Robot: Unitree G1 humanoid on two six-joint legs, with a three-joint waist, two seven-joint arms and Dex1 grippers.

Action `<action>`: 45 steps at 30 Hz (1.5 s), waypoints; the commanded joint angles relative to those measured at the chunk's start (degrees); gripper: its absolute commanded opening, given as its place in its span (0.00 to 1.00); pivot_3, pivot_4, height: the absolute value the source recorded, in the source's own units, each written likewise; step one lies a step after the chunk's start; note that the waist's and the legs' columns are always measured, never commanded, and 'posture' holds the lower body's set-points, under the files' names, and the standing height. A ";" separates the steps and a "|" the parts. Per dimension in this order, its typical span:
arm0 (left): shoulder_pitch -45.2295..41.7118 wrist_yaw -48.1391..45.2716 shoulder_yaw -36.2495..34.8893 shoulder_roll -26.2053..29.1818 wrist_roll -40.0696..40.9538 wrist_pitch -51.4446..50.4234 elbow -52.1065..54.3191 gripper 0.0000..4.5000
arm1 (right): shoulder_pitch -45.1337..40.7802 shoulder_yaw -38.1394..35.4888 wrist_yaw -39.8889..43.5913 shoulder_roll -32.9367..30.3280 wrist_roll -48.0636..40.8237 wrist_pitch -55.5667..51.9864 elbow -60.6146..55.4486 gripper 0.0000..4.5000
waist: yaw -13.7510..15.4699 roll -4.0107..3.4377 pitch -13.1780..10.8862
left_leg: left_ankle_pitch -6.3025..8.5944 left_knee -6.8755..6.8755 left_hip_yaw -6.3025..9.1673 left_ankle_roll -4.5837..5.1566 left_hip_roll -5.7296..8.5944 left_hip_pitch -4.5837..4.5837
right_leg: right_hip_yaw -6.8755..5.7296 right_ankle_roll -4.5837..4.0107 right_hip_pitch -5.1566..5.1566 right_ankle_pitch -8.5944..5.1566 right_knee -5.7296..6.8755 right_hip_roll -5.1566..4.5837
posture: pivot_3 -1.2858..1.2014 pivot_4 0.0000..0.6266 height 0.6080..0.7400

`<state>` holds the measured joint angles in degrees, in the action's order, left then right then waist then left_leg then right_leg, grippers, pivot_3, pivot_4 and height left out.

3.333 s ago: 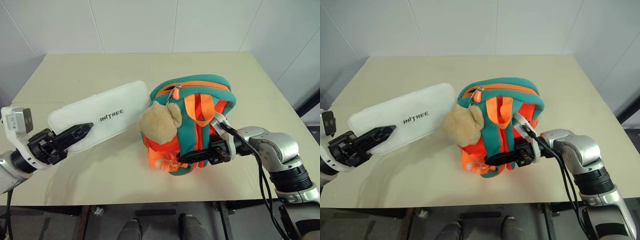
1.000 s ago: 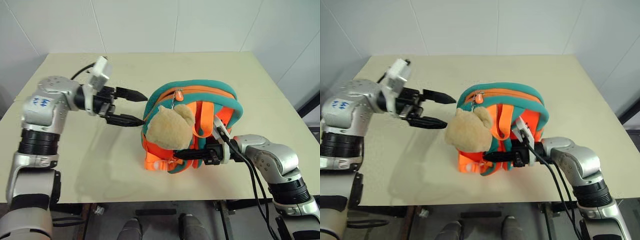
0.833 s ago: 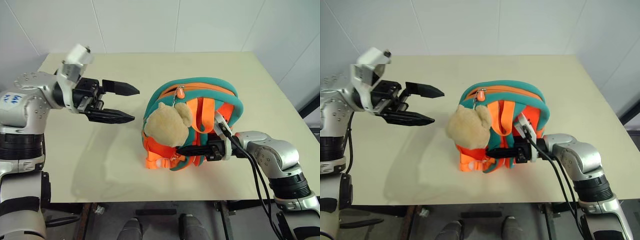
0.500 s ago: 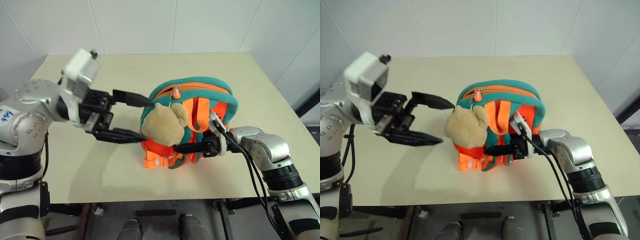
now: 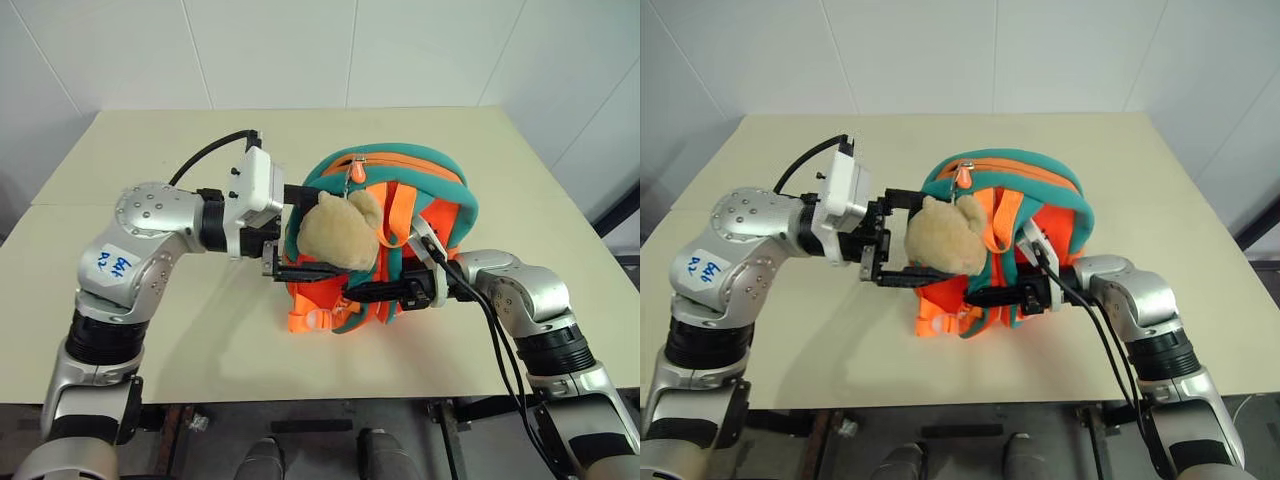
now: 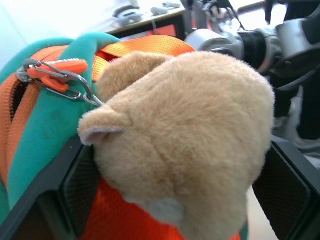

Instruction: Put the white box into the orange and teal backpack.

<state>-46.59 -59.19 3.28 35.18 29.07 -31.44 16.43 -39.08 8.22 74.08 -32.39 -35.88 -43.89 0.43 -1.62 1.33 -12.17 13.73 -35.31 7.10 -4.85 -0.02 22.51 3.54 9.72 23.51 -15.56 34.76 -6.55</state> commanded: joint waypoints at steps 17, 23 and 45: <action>-3.63 -15.32 -8.09 21.93 0.50 3.24 -16.76 0.35 | 4.62 -1.40 -2.79 0.51 -2.38 -1.19 -5.87 0.03 | -0.63 0.00 0.00 | 0.00 0.17 -0.04 0.01 -0.01 -0.10 | 0.00 -0.04 0.01 -0.04 0.00 0.01 | 0.52 0.24 1.00; 2.78 -19.54 -2.65 22.11 -5.61 10.08 -22.48 0.35 | 5.40 -2.06 -3.82 0.44 -2.76 -1.44 -7.03 0.03 | -0.78 0.00 0.00 | 0.01 0.23 -0.04 0.02 -0.02 -0.10 | 0.00 -0.07 0.02 -0.08 0.01 0.01 | 0.52 0.24 1.00; 13.35 -13.23 2.54 1.17 -15.26 24.88 -40.63 0.35 | 9.91 -8.58 -14.50 2.11 -6.65 -2.97 -10.99 0.03 | 0.67 0.03 0.08 | -0.06 0.11 0.00 0.10 0.02 -0.25 | 0.00 -0.05 -0.21 -0.01 0.00 -0.04 | 0.52 0.24 1.00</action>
<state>-35.70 -72.94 4.93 36.10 14.89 -5.31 -25.32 -29.90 1.77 60.27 -30.47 -40.98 -47.40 -8.84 -0.94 1.36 -12.09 13.67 -35.18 7.09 -4.76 0.00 22.26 3.54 9.67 23.29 -15.56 34.75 -6.58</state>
